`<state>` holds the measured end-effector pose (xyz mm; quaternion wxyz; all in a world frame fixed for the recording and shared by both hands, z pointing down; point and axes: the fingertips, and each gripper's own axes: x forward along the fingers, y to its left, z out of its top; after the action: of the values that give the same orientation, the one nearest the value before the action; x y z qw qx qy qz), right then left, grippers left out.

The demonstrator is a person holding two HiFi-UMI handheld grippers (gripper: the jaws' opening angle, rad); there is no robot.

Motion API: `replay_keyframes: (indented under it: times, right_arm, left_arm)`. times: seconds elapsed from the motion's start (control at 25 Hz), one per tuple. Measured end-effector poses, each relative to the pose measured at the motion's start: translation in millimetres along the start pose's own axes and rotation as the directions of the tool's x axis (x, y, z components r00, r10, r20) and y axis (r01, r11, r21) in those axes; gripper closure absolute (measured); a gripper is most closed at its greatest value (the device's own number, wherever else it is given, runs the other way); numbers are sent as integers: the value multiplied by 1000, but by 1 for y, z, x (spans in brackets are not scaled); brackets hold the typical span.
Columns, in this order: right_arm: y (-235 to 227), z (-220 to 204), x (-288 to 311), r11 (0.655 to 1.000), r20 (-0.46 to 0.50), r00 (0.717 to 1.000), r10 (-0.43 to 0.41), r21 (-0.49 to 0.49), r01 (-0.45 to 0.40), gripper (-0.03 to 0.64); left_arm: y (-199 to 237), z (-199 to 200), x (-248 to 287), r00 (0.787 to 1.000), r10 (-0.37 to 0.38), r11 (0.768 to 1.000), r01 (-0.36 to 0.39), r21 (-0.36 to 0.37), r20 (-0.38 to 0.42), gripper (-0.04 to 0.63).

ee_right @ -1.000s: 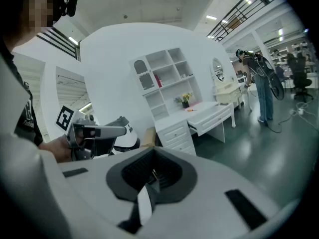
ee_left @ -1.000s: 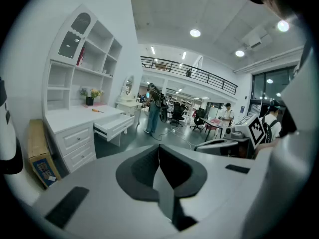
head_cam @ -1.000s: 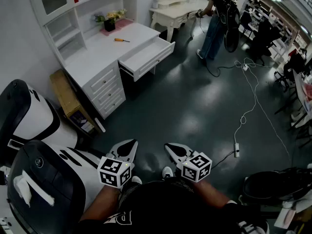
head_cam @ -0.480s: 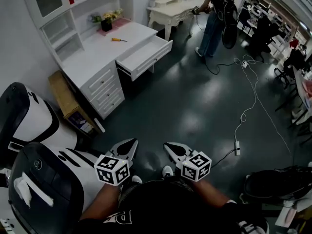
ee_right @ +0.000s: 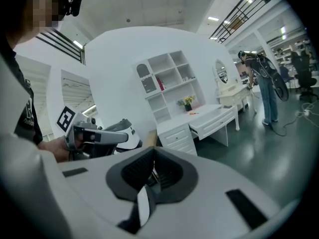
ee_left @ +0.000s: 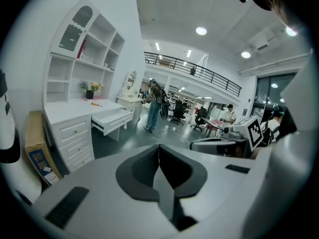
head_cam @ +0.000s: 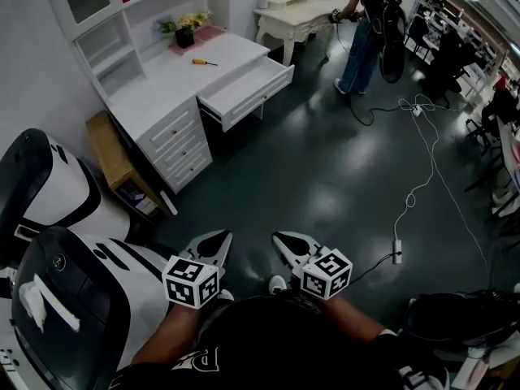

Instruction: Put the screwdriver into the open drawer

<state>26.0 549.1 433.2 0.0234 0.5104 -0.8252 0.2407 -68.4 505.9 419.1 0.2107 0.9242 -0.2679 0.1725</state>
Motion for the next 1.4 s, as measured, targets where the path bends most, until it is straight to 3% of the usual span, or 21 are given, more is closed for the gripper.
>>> replay_keyframes:
  times: [0.24, 0.48, 1.04, 1.4]
  right_arm:
    - [-20, 5, -17, 998, -16, 999, 47, -27, -47, 607]
    - [-47, 12, -34, 997, -19, 998, 68, -33, -68, 607]
    - [-95, 8, -53, 994, -54, 992, 111, -2, -112, 607]
    - [-96, -1, -46, 991, -62, 990, 127, 44, -125, 607]
  left_arm:
    - [-20, 6, 22, 999, 0, 996, 3, -88, 41, 580]
    - [-47, 11, 44, 997, 46, 999, -45, -16, 62, 580]
    - [-80, 10, 79, 992, 113, 993, -111, -43, 53, 580]
    - [-82, -2, 77, 993, 119, 991, -118, -61, 9, 580]
